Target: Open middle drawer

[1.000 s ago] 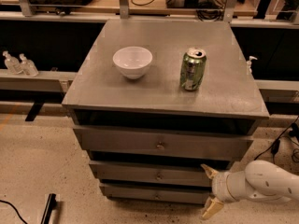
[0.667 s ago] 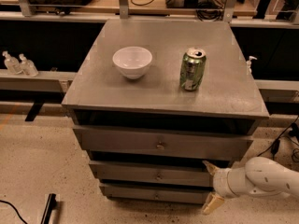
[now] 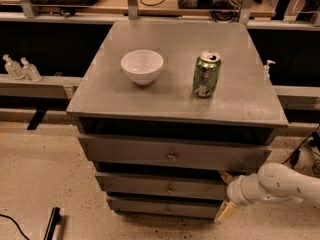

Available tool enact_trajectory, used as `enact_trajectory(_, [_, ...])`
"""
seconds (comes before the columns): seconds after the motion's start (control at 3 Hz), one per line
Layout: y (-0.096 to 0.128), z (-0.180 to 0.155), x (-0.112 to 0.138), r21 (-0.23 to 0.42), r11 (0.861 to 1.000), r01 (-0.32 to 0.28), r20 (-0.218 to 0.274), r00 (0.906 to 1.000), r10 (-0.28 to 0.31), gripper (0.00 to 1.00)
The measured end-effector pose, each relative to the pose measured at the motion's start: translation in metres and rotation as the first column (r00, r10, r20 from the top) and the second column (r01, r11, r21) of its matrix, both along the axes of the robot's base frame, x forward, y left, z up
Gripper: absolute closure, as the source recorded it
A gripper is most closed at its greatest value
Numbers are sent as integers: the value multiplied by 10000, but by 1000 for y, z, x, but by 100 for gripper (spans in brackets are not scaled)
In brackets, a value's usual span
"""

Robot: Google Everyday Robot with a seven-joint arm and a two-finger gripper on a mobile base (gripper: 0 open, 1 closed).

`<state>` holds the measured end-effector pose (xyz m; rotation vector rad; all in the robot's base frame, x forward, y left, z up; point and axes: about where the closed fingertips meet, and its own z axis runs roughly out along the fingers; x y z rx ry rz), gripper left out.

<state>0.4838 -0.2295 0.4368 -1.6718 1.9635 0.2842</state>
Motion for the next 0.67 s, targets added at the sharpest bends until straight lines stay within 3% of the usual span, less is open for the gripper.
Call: enact_trajectory(0.67, [4,-6,1,-227,9997,-72,-101,9999,70,36])
